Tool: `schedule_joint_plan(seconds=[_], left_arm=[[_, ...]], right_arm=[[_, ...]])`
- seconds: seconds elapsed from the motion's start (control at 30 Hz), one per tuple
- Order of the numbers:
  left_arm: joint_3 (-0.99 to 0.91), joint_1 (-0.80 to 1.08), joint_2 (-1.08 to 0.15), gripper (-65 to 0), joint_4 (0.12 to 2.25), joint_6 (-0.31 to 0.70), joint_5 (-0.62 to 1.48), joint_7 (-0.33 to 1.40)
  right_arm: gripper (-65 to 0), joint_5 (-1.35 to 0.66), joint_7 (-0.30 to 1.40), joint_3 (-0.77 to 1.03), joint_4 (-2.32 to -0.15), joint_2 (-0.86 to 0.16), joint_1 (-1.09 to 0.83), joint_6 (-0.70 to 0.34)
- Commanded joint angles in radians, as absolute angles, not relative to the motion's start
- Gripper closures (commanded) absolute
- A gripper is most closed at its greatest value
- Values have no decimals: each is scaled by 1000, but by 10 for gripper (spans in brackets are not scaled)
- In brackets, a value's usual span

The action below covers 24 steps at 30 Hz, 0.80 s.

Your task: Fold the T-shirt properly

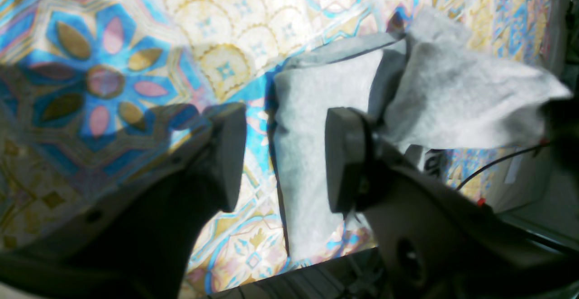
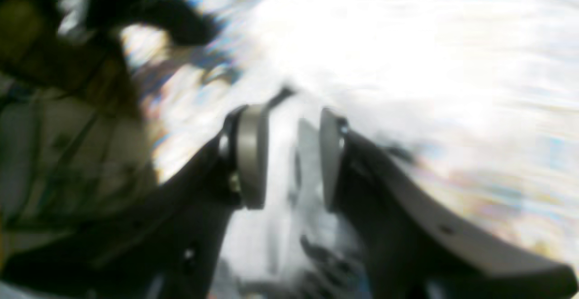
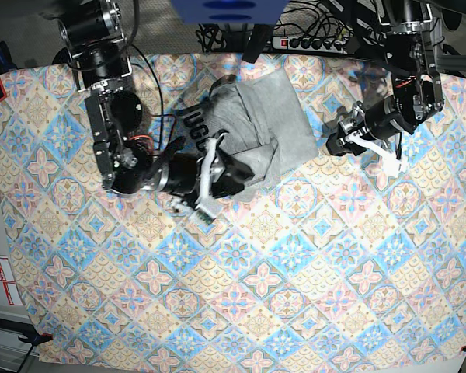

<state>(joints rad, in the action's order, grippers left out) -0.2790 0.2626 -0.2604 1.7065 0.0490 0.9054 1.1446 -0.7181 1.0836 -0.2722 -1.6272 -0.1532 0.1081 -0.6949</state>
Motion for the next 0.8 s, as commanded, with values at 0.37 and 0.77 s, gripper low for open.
schedule_joint_plan(seconds=[0.37,0.77], left_arm=[[-280,260,-268,-285,1728,53,921,1144],[-282,295,-298,-285,1730,53,921,1145]], right_arm=[[-103,-728,1058,-160,-1498,-177,74,-698],[-95,-727,1055,-472,-1379,-82,225,-698]])
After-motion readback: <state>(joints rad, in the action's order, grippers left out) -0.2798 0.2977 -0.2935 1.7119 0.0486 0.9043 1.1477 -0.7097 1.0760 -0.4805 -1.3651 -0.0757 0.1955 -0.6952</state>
